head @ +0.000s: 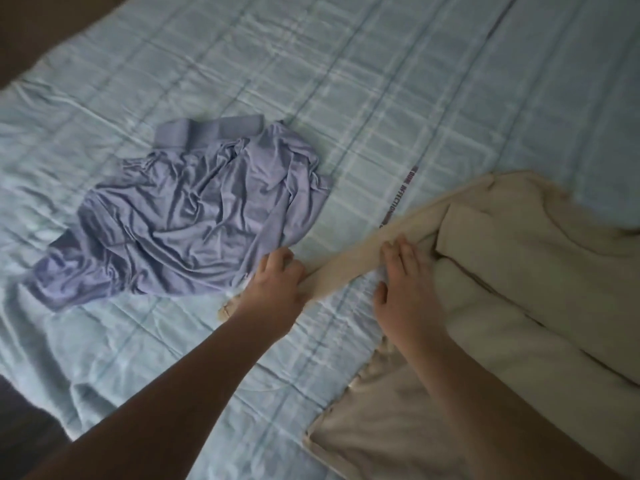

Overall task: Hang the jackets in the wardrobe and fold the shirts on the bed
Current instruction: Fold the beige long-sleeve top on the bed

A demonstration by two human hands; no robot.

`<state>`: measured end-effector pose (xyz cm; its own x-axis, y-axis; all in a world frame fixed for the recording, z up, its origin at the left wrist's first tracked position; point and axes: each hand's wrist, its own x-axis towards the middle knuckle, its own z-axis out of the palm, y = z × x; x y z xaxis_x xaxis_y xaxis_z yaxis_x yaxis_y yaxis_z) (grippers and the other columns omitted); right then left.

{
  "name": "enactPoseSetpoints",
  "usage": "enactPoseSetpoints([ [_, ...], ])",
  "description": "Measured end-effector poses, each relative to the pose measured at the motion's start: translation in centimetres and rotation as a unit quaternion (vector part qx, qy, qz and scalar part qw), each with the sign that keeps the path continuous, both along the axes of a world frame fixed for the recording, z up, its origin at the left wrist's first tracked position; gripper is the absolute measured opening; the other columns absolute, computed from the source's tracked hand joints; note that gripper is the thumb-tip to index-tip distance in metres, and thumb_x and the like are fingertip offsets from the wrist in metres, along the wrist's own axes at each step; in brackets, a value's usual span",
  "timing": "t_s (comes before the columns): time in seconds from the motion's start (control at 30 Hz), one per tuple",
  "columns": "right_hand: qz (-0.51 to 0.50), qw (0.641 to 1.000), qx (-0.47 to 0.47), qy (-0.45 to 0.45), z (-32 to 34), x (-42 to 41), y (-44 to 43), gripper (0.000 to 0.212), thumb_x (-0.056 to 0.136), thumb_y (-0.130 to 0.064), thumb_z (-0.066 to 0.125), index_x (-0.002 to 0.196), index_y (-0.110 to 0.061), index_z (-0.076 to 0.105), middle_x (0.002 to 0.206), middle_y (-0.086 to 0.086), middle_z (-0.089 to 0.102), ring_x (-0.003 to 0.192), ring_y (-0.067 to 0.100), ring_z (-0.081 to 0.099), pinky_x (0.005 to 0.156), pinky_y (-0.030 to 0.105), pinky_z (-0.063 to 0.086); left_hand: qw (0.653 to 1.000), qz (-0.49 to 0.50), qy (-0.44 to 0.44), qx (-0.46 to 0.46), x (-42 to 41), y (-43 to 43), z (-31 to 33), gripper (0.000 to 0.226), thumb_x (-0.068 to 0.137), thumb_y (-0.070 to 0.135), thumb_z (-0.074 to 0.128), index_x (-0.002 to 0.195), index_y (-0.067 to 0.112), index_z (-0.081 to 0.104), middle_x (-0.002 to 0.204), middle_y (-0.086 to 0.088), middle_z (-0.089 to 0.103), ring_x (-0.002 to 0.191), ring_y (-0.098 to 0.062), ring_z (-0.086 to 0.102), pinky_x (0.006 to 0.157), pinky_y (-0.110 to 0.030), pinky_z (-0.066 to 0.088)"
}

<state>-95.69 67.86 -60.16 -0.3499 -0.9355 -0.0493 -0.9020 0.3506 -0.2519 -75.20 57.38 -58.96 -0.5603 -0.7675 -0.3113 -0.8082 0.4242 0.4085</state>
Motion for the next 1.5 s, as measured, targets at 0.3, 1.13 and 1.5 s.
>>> enactPoseSetpoints([
  [0.3,-0.065,0.997,-0.011,-0.032,1.7,2.0,-1.0,0.07,0.088,-0.02,0.055,0.151,-0.007,0.028,0.154,0.021,0.032,0.14,0.037,0.034,0.115,0.047,0.031,0.99,0.127,0.051,0.019,-0.3,-6.5,6.0,0.017,0.093,0.036,0.058,0.088,0.022,0.051,0.076,0.005,0.059,0.075,-0.023,0.056,0.066,-0.035,0.04],
  [1.13,-0.142,0.979,0.144,-0.014,0.6,6.8,-14.7,0.066,0.093,-0.041,0.024,0.155,-0.021,0.026,0.159,0.009,0.031,0.147,0.031,0.026,0.116,0.058,0.02,0.921,0.148,0.089,0.35,6.3,-23.9,3.4,0.04,0.067,0.039,0.073,0.096,0.011,0.067,0.087,-0.018,0.067,0.08,-0.027,0.065,0.081,-0.055,0.056],
  [1.5,-0.132,0.988,0.074,-0.016,4.1,8.3,-17.5,0.058,0.102,-0.043,0.014,0.156,-0.025,0.023,0.163,0.004,0.023,0.15,0.023,0.016,0.122,0.049,0.013,0.941,0.255,0.199,0.103,5.7,-22.4,5.1,0.007,0.103,0.016,0.039,0.1,0.015,0.046,0.079,0.003,0.05,0.071,-0.019,0.046,0.064,-0.031,0.024],
])
